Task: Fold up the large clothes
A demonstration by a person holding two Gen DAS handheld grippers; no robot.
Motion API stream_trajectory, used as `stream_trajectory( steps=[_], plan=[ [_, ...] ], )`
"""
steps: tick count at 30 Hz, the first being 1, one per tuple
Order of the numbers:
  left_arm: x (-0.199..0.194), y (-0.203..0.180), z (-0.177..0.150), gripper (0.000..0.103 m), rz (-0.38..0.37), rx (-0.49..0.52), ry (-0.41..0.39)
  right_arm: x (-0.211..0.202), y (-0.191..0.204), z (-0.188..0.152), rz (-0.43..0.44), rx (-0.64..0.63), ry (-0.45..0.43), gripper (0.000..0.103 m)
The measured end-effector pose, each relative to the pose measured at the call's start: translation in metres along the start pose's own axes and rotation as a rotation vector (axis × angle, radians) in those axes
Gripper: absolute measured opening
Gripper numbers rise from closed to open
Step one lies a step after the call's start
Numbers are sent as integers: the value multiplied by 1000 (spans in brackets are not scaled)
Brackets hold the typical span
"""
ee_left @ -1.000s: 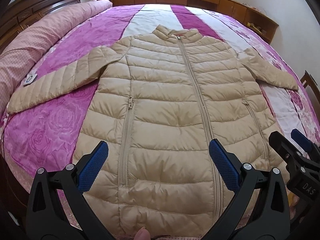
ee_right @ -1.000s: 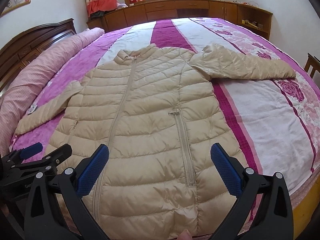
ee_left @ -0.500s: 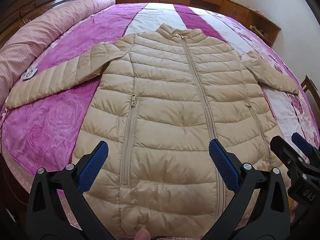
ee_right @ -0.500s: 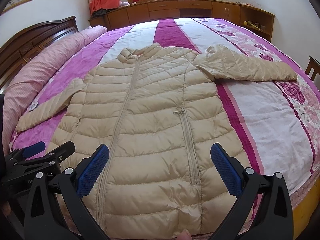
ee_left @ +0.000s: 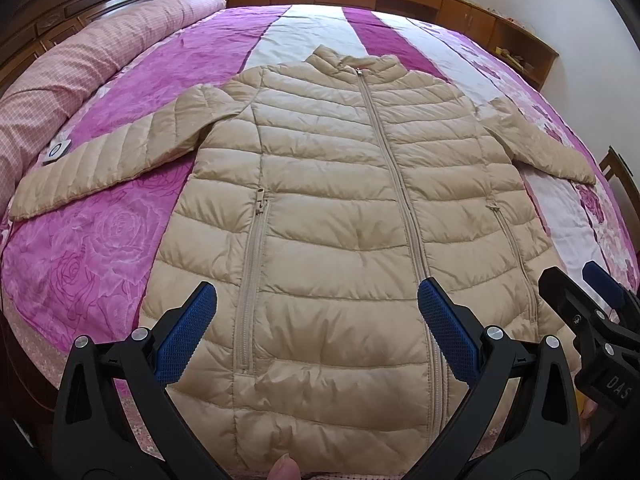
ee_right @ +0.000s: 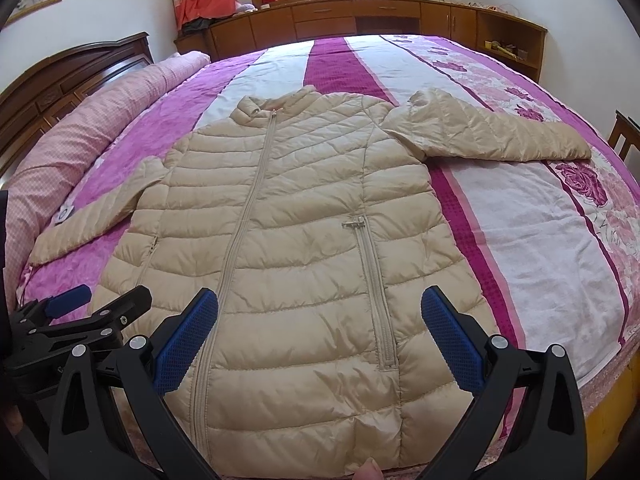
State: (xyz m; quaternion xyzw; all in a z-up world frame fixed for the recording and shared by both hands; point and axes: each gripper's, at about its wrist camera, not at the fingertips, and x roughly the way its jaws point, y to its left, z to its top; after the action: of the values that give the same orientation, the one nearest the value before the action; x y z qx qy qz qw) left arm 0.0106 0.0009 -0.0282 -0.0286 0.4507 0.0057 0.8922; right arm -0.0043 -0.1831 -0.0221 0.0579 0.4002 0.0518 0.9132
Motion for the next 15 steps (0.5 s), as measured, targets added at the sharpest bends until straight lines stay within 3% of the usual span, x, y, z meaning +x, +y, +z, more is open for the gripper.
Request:
stream_trajectory(
  steps=[15],
  plan=[
    [5,-7,1,100,-16,23,9,-3,-3,3,-25,13,-10,98]
  ],
)
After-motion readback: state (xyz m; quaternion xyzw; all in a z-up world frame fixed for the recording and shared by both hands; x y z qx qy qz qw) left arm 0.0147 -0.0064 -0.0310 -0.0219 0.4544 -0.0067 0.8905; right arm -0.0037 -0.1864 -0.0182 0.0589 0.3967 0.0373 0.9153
